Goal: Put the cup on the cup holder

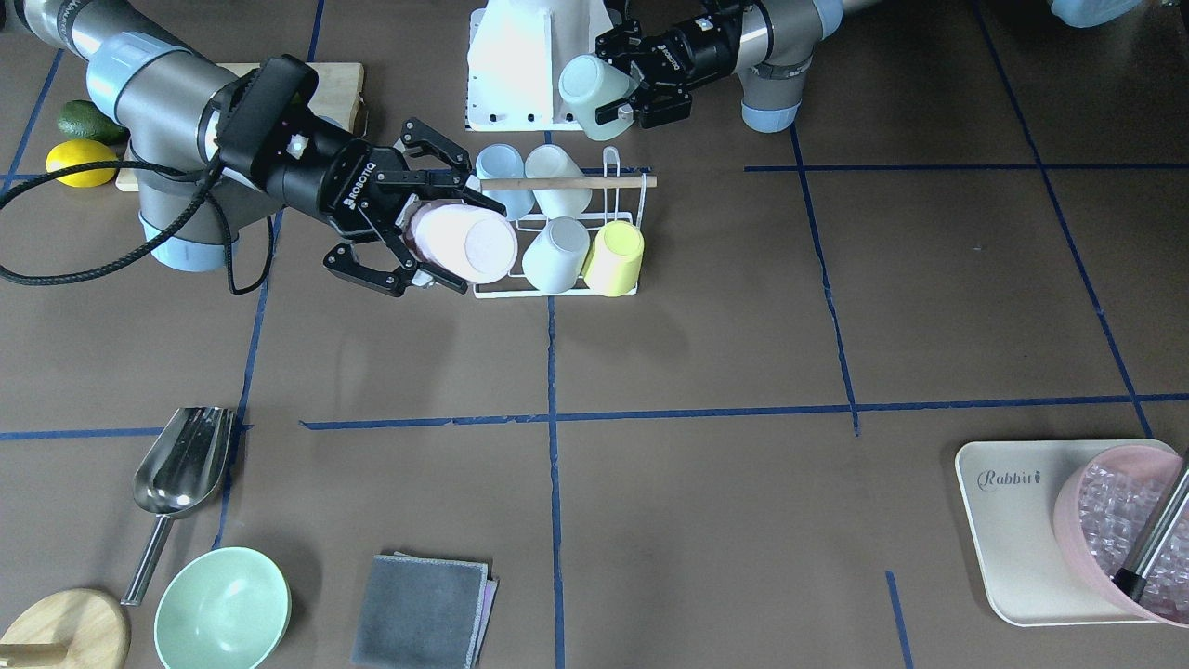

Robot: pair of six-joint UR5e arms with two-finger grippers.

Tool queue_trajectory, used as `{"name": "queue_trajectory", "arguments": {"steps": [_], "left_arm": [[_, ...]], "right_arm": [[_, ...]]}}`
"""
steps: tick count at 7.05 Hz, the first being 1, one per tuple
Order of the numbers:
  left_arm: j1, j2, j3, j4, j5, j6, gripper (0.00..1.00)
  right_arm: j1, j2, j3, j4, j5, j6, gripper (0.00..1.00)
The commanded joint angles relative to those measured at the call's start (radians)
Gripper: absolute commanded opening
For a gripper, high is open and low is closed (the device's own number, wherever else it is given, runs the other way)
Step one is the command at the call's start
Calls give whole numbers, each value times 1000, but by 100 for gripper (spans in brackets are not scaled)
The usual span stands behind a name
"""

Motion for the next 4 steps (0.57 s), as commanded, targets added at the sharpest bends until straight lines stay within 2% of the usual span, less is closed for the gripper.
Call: {"name": "queue_trajectory", "arguments": {"steps": [1,3,4], "left_arm": [[-5,-2,19,-2,10,-1,8],[-8,-2,44,-19,30,-7,8],[-3,-3,77,-34,50,-7,8]], "right_arm": [[-39,16,-62,64,-14,-63,0],[-114,16,-88,67,-17,-228,0],[-149,5,-88,67,-67,-289,0]]}}
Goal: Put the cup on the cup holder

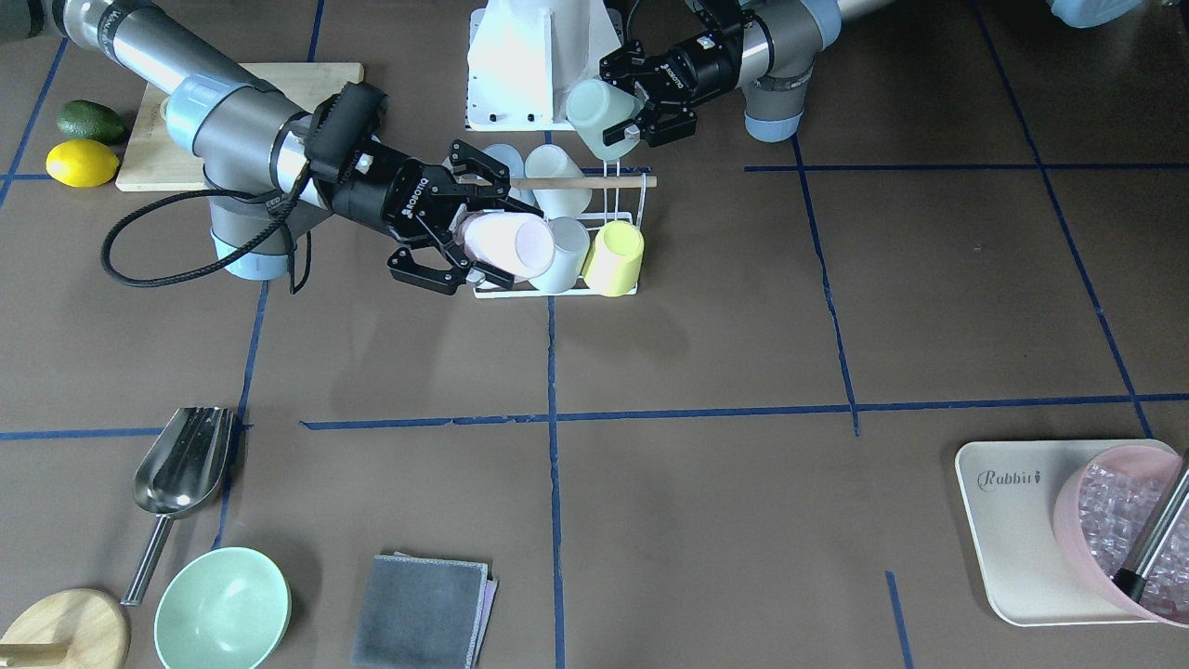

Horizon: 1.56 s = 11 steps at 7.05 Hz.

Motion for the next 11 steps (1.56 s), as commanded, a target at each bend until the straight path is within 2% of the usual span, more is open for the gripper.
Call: {"name": "queue_trajectory", "arguments": {"steps": [1,3,4,5,6,7,9,11], "left_arm": [[2,0,39,-16,21,-3,8],[4,-1,50,-19,21,-3,8],[2,-1,50,-18,21,-3,22],[2,0,53,-19,22,0,42],[-1,2,53,-21,22,-1,94],[1,2,61,-39,22,-1,100],[1,5,59,-61,22,-3,100],[-7,5,40,-70,25,-3,100]], "right_arm": [[-84,-21,-3,1,-70,-126,0],[-142,-24,-6,3,-71,-131,0],[-158,-44,-9,36,-69,-133,0],[-158,-69,-8,52,-66,-131,0],[-158,-81,-21,90,-62,-130,0],[-157,-81,-37,109,-62,-130,0],[-132,-81,-43,113,-33,-130,0],[-135,-80,-118,223,-28,-133,1]]}}
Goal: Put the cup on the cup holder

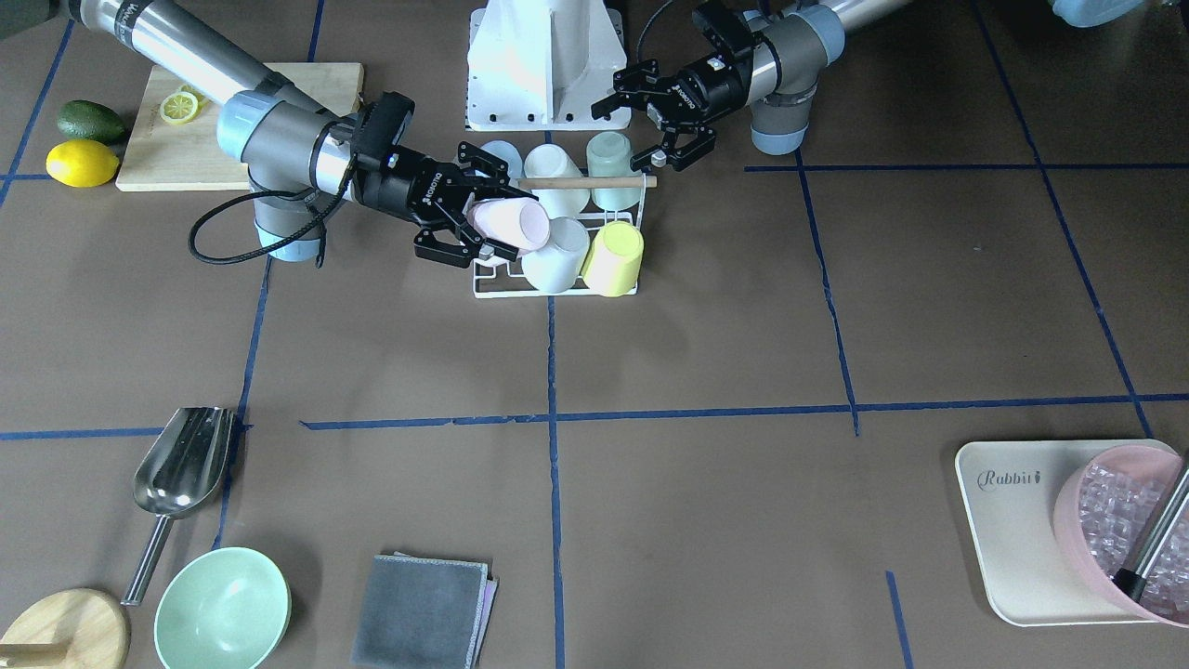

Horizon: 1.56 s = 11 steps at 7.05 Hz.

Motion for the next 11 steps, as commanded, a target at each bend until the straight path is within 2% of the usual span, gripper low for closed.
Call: {"name": "queue_trajectory", "arguments": {"steps": [1,3,4,5,6,7,8,9,10,11], "left_arm": [[-35,5,-58,-1,2,0,100],[-89,3,-80,31,5,-5,100],[-122,5,-123,118,5,-5,100],[-164,9,-181,230,3,-20,100],[-185,11,-209,317,0,-67,100],[-193,64,-274,449,0,-115,100],[-233,109,-363,646,-11,-184,100],[-314,149,-435,783,-96,-233,100],[-424,169,-472,932,-226,-270,100],[-525,168,-488,1109,-415,-272,100]], "right_arm": [[-8,12,-54,79,6,-9,1],[-10,32,-57,80,12,-12,2],[-10,30,-57,80,12,-12,28],[-22,26,-57,81,12,-10,99],[-19,24,-56,81,14,-7,100],[-17,23,-56,81,19,-7,100],[-8,23,-57,81,20,-9,100],[25,29,-56,73,37,-6,100],[102,41,-47,37,93,1,100],[210,77,-44,-67,199,17,100]]}}
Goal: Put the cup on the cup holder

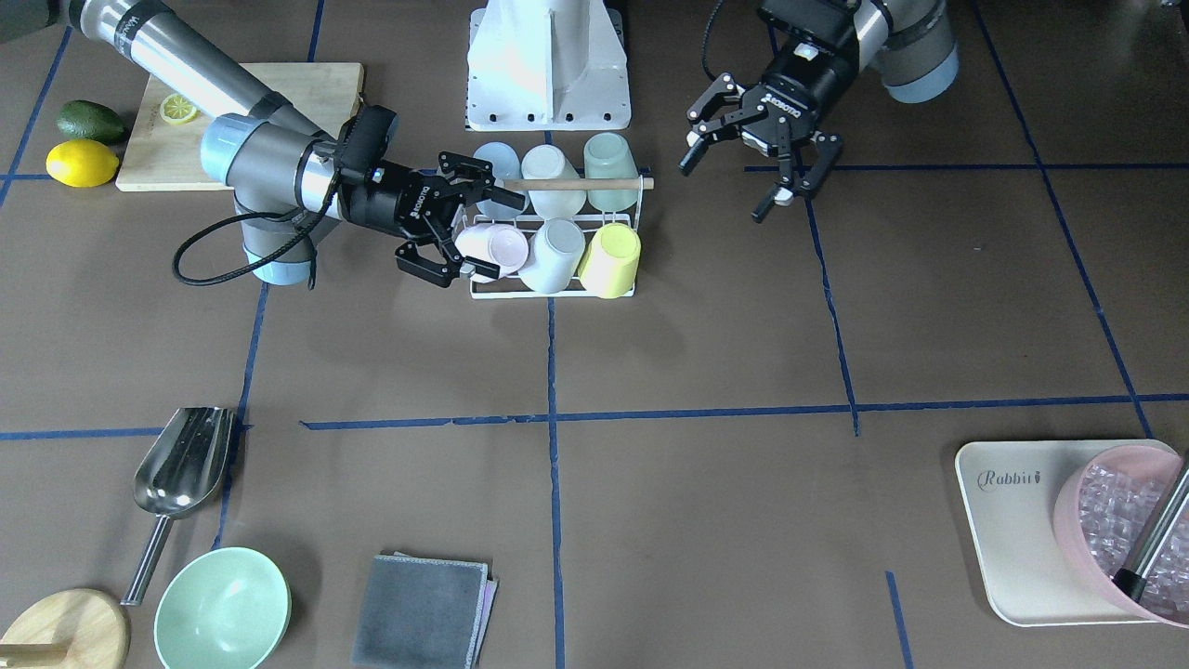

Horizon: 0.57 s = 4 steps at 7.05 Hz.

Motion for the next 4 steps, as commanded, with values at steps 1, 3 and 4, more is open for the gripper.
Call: {"name": "queue_trajectory", "arguments": {"steps": [1,3,4], "left_arm": [[-213,9,-34,333,-314,-18,100],[-295,7,-32,606,-506,-7,100],[-321,-6,-35,750,-577,-6,100]], "right_arm": [[155,61,7,-178,128,58,100],[199,78,8,-353,130,71,100],[226,78,35,-500,138,71,100]]}}
